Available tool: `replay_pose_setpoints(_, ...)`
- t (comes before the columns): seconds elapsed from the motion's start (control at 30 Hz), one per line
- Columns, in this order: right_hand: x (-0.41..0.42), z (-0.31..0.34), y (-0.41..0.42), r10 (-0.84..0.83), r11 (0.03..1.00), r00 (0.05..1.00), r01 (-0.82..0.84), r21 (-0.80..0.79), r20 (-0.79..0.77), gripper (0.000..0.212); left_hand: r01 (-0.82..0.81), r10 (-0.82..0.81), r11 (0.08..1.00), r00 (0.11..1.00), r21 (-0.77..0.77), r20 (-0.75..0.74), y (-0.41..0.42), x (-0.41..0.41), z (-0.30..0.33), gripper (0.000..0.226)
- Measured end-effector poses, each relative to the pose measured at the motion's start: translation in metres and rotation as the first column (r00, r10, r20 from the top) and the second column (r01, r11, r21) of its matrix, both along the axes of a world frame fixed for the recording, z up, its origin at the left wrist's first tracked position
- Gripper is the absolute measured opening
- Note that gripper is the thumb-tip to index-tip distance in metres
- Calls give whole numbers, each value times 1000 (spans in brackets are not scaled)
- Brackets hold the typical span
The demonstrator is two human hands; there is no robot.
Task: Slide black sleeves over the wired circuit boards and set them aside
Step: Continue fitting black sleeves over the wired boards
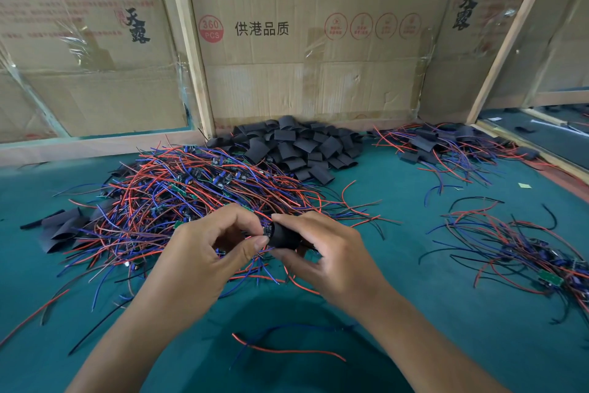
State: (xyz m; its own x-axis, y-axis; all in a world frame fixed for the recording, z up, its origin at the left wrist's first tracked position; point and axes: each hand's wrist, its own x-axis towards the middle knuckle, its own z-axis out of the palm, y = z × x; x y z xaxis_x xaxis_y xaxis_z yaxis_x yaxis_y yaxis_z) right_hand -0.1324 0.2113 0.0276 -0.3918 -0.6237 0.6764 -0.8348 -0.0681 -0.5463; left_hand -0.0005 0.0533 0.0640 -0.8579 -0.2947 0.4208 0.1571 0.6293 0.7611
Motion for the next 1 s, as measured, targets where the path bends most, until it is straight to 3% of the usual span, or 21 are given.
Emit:
replay_pose_setpoints(0.83, 1, -4, -2, -9, 1000, 999, 10, 25, -44, 38, 35, -38, 998, 998, 61, 46, -2, 1, 1, 16)
replay_pose_setpoints(1.0, 4, -1, 1, 17, 999, 999, -19, 44, 47, 30, 49, -55, 996, 995, 69, 82, -1, 2, 2, 17)
